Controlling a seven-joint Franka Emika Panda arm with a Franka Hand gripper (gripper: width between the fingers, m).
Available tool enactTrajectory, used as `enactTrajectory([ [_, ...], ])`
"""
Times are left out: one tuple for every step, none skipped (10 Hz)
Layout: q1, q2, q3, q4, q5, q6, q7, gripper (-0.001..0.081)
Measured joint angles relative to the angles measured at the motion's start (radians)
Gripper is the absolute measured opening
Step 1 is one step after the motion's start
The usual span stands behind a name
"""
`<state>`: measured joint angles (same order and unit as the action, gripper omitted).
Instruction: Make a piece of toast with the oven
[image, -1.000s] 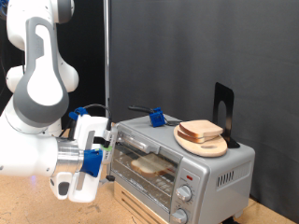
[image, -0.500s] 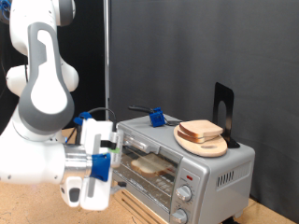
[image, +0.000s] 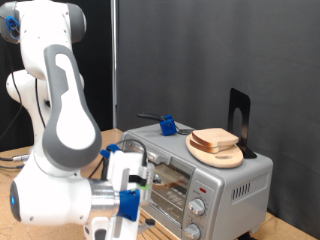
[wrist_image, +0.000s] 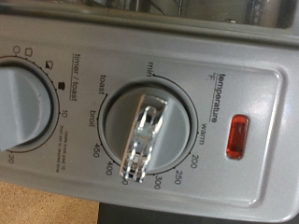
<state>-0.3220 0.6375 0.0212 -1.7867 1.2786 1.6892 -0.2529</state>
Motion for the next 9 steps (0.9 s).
enactTrajectory([
  [-0.001, -0.002, 0.000, -0.005, 0.005, 0.003, -0.014, 0.0682],
  [-0.007, -0.003, 0.000, -0.006, 0.005, -0.016, -0.055, 0.0682],
  [-0.021, -0.001, -0.001, -0.002, 0.004, -0.047, -0.090, 0.0682],
  [-0.037, 0.005, -0.003, 0.009, 0.004, -0.075, -0.107, 0.0682],
  [-0.053, 0.019, -0.007, 0.031, 0.004, -0.103, -0.109, 0.0682],
  [-0.067, 0.037, -0.012, 0.057, 0.003, -0.123, -0.105, 0.0682],
  [-0.077, 0.061, -0.017, 0.087, 0.002, -0.128, -0.095, 0.0682],
  [-0.083, 0.087, -0.023, 0.122, 0.002, -0.129, -0.078, 0.0682],
  [-0.085, 0.118, -0.025, 0.163, 0.003, -0.122, -0.067, 0.0682],
])
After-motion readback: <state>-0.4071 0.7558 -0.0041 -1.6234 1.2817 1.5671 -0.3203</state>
